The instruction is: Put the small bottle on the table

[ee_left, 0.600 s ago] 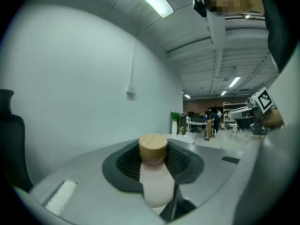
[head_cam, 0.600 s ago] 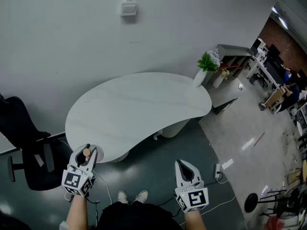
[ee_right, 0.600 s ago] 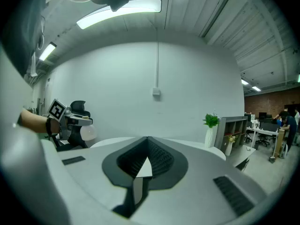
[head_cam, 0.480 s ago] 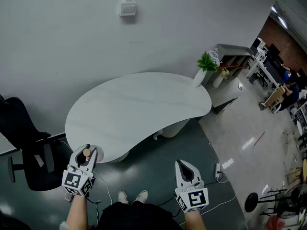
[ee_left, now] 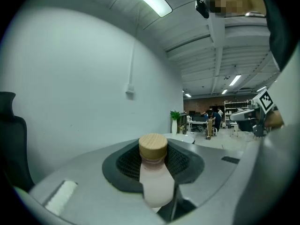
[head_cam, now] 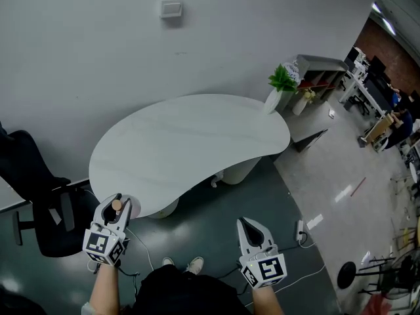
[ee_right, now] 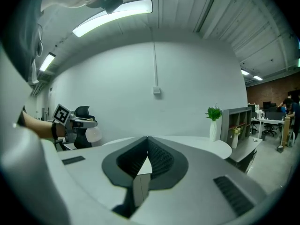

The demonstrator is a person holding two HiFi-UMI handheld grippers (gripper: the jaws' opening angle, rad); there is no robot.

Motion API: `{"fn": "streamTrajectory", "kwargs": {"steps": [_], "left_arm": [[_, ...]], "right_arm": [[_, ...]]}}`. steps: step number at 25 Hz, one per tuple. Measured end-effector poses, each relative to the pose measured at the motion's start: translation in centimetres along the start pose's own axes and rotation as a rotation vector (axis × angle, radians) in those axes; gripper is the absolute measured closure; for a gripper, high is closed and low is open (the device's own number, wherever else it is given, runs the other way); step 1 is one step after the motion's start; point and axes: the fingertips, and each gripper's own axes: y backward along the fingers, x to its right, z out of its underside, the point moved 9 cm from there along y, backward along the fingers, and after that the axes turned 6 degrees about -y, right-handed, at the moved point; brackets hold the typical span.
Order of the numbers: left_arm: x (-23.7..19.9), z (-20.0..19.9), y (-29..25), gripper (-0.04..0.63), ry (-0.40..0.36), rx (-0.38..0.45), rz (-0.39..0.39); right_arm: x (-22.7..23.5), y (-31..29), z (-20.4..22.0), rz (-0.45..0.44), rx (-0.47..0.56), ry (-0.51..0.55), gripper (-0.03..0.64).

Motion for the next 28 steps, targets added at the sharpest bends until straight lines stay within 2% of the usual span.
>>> {"fn": "streamTrajectory", "kwargs": {"steps": [9,16,22,28], "left_arm": [[0.9,0.0,-2.1,0.482,-0.009,-0.001,0.020],[0.8,0.5,-6.4,0.482,-0.005,-0.007,0.080],[-0.2,0.1,-12.4,0.482,0.003,-0.002,0.118],[-2.6,-0.3,-18.9,0.482,-0.006,0.009,0.154]], "right_arm": [[1.7,1.7,1.3,0.033,-0.009,-0.024,0.611],[3.4,0.5,1.5,0.092,-0.024,-0.034,0.611],[6.2,-3.1,0.4,0.124,-0.054,-0.027,0.611],[8.5,-10.3,-1.8,0.120,-0.063,0.003,0.611]]}}
